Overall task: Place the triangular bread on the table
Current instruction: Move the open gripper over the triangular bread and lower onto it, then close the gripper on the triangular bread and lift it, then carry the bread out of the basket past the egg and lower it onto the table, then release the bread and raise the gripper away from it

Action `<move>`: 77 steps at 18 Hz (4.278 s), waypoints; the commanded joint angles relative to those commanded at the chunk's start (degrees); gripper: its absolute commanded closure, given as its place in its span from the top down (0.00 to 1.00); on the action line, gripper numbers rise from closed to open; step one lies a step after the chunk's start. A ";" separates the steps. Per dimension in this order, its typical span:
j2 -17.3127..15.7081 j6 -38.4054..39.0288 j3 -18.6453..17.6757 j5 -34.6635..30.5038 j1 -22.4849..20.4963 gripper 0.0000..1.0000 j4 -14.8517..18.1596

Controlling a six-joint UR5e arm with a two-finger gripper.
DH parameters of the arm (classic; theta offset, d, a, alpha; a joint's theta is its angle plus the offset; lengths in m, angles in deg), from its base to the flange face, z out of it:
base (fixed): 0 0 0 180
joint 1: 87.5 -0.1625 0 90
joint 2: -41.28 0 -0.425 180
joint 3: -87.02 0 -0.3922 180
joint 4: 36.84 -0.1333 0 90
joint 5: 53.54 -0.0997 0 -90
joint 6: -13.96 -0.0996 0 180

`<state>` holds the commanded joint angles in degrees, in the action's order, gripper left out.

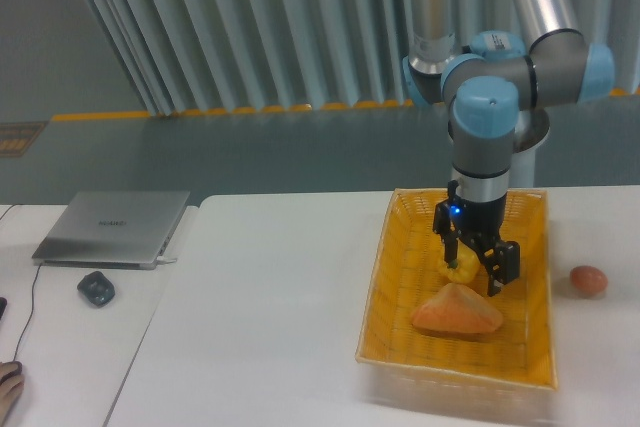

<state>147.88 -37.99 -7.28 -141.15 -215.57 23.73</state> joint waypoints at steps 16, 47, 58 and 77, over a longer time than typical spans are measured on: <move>5.19 6.77 0.18 -7.57 5.46 1.00 -0.62; -3.77 2.75 2.20 0.86 -7.71 0.00 1.92; -4.03 -28.80 1.50 0.51 -26.96 0.00 6.49; -4.56 -38.49 -1.67 -1.42 -29.26 1.00 6.23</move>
<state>143.32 -76.48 -8.95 -142.57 -244.83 29.96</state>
